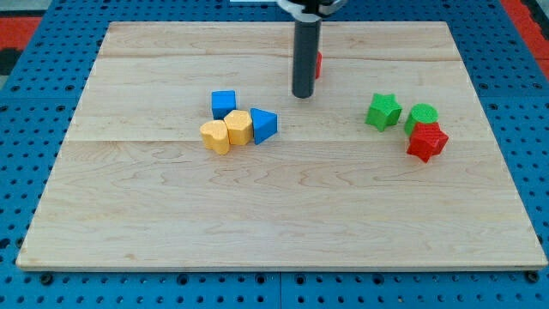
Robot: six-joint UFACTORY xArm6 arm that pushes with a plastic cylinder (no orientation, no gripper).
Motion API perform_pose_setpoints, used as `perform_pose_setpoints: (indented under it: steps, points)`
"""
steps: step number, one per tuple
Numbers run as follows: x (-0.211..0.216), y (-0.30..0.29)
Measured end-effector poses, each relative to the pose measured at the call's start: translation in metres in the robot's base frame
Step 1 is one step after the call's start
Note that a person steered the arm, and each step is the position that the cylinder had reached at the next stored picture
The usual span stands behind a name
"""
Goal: Slightly push the red circle towards top left side of green star
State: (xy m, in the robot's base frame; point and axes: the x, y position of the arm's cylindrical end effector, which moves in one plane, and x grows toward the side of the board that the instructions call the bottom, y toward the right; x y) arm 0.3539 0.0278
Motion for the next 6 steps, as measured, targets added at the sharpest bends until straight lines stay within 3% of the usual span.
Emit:
perform_pose_setpoints:
  steps: [3,4,6]
  points:
    - [-0.081,0.014]
    - [-0.073,0.016]
    - [0.037,-0.077]
